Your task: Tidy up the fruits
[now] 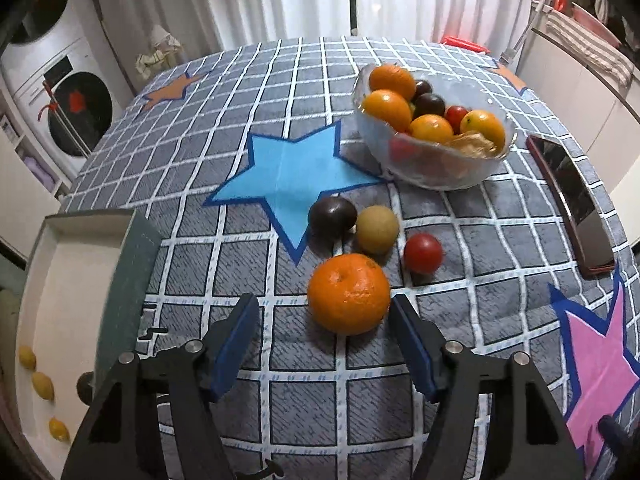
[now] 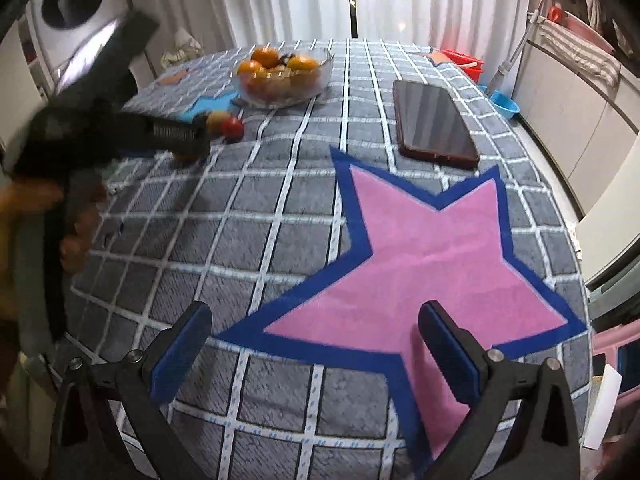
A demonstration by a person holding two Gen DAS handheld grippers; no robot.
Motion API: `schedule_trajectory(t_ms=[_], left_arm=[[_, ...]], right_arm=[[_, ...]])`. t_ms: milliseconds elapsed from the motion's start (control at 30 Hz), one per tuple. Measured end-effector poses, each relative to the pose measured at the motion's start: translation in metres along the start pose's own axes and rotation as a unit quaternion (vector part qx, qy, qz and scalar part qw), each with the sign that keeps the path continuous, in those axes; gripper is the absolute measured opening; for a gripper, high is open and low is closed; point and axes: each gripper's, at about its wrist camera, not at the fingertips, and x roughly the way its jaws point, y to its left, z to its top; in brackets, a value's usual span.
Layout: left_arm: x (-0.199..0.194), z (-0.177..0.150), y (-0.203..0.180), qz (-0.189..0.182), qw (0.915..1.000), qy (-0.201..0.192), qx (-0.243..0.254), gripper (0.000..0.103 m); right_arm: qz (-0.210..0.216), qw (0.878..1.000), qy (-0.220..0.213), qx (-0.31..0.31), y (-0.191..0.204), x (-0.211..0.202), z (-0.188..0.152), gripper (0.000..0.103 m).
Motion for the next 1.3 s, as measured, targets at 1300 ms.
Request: schedule_trajectory(t_ms=[1300], left_arm=[[0.000, -0.008, 0.052, -0.018, 0.9990, -0.027, -0.030, 0.044]], right_arm=[[0.037, 0.997, -0.006, -0.072, 0.065, 0.098, 0.126, 0.068]])
